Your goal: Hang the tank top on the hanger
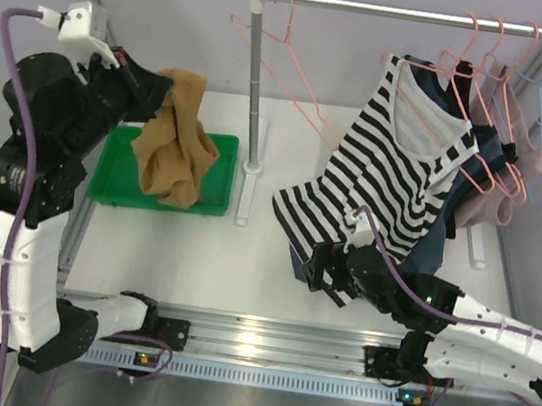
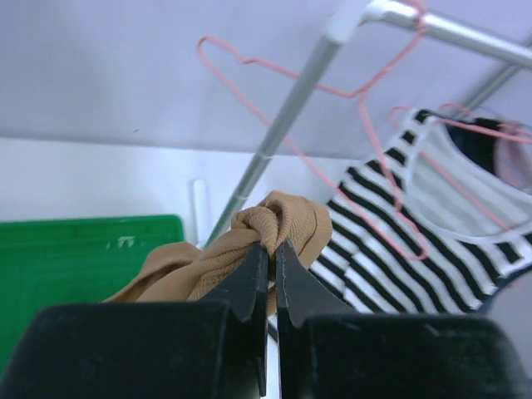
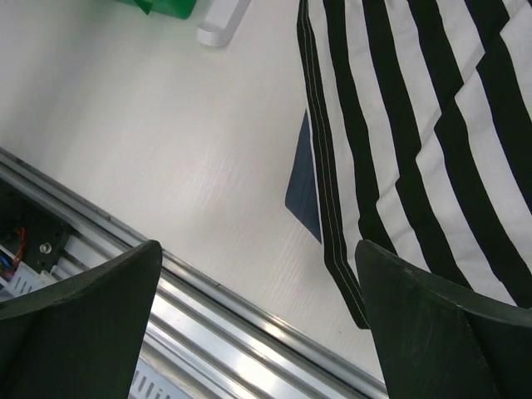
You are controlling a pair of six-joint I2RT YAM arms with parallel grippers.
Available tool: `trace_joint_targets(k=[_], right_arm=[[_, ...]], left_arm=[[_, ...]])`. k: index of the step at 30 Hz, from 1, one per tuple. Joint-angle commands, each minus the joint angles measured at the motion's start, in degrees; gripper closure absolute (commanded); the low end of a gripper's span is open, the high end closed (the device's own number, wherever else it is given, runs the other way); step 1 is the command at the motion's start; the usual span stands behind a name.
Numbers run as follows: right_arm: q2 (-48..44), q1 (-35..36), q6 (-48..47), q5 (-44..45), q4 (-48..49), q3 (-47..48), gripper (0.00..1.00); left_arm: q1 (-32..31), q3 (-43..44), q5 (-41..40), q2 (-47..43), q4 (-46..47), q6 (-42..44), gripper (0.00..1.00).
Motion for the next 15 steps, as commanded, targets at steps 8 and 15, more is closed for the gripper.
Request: trace_joint_targets(k=[8,15], right_arm=[[-3.91,0.20,-3.42,3.56,0.26,6.96,0.00],[-5.76,0.20,-4.74,0.05,3.68,4.33,0.00]], left_arm=[[-0.19,-6.72,23.75,-6.18,6.90,-10.64,1.00],[-2.46,-39.02,28.97,-16.03,17.89,-15.13,1.00]])
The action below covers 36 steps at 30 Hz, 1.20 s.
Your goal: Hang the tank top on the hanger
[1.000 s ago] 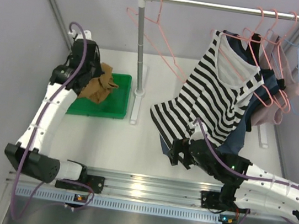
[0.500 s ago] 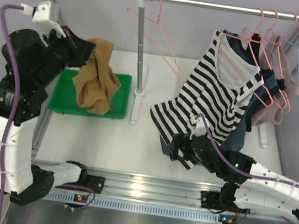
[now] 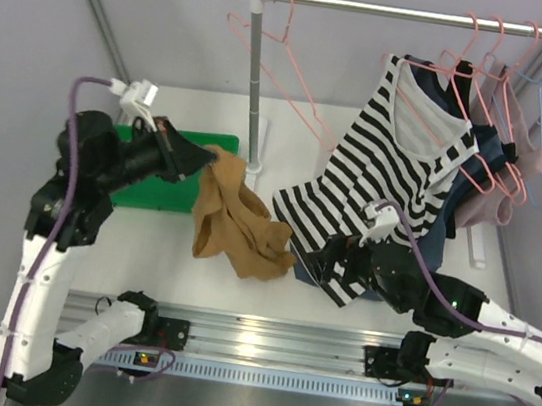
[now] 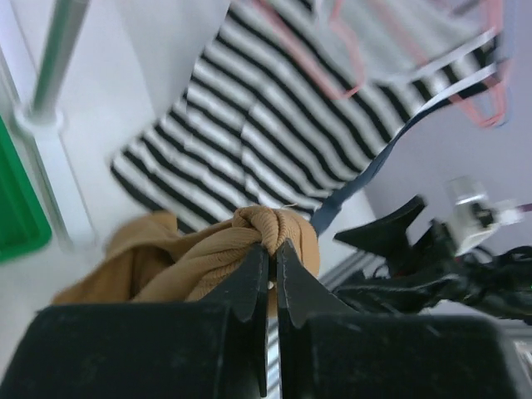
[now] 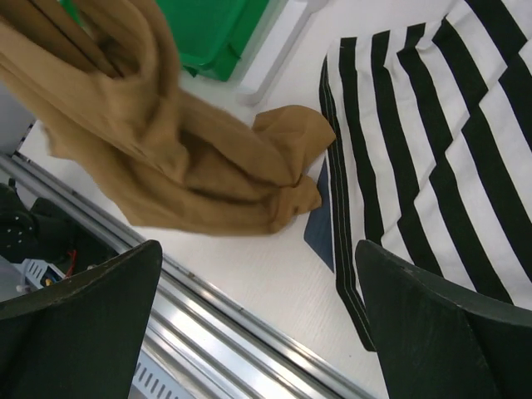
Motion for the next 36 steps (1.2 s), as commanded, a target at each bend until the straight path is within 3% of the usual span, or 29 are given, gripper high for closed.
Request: trace_joint_targets(k=[1,4,5,8,11,12,15,18,24,27,30,36], right_arm=[[-1.04,0.22,-1.50,-2.43,4.93,-0.83,0.00],[-0.51,0.22,-0.54,-3.84,7.57,-4.25,0.00],[-0.34,0.31,-0.19,-4.89,9.84,-6.00,0.00],[1.07,0.31,1.65,-6.12,13.72,-9.87,0.00],[3.35,0.22,3.15,-7.35,20.22,-13.30,0.00],[5.10,0.22,3.33,-7.53,23.54,-14.01,0.00],[9.22,0.22,4.47,-7.89,29.61,-15.77,0.00],[14.49,0.22,5.44,-8.15,33.06,-15.51,0.00],[23.38,0.31,9.39,-8.68,38.78,-13.93,0.03],[25.59,1.18,11.33,-9.11,41.94,-15.50,0.05],[26.91,1.98,13.08,-8.50,43.70,-17.09,0.08],[27.27,4.35,16.42,-5.52,43.97,-19.02,0.14]], left_arm=[[-2.77,-11.64,3.90,-2.79,7.84,-4.29,1.00],[-12.42,-22.80,-3.99,-2.90,10.48,-5.43,1.00],[-19.33,-27.18,-7.06,-2.28,12.15,-5.70,0.99],[-27.98,-33.09,-15.69,2.81,14.62,-6.93,0.98],[-28.54,-35.91,-17.98,6.68,15.33,-8.86,0.88],[-28.54,-36.10,-19.21,6.69,15.24,-9.04,0.77],[-28.54,-35.14,-25.10,5.03,12.80,-8.78,0.55],[-28.45,-32.50,-32.04,4.32,9.10,-8.34,0.42],[-28.45,-31.44,-48.90,0.46,-3.91,-14.30,0.42],[-28.45,-35.29,-52.78,-2.18,-7.08,-18.34,0.43],[-28.27,-38.37,-53.06,-3.24,-7.26,-21.16,0.42],[-26.17,-43.74,-47.01,0.18,0.80,-21.17,0.44]])
